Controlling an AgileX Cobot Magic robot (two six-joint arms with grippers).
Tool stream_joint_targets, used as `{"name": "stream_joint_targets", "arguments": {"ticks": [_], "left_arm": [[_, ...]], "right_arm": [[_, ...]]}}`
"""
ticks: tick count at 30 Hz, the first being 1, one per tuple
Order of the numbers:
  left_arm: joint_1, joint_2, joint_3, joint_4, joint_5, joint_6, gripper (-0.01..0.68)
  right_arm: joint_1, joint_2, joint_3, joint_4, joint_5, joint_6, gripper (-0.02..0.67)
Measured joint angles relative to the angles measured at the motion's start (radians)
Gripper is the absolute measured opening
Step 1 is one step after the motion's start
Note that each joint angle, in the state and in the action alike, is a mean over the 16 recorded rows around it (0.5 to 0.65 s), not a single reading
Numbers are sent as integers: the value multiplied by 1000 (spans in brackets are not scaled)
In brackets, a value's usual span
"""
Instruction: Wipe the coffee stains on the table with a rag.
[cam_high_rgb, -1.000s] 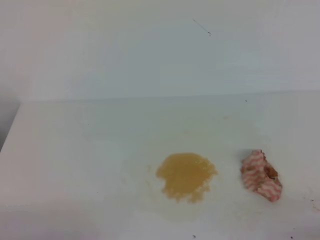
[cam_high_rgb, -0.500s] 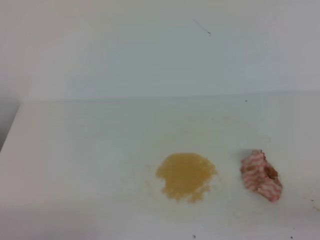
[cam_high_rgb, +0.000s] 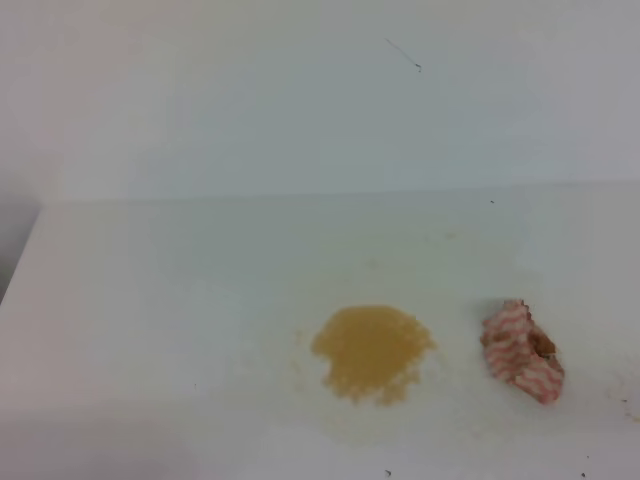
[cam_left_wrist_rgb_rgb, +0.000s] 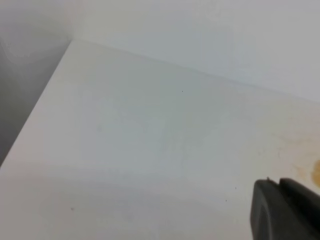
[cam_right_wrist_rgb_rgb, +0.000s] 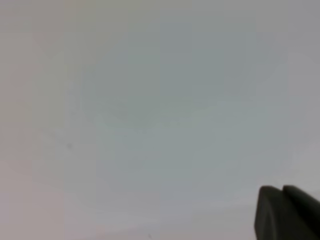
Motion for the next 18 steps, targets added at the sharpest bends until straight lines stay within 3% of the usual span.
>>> {"name": "stream_joint_targets", "arguments": {"ticks": [7, 18], "left_arm": [[0, 0, 0, 0, 0, 0, -1], [0, 0, 0, 0, -1, 0, -1]], "right_arm": [[0, 0, -3, -18, -124, 80, -2], [0, 14, -130, -276, -142, 222, -2]]}}
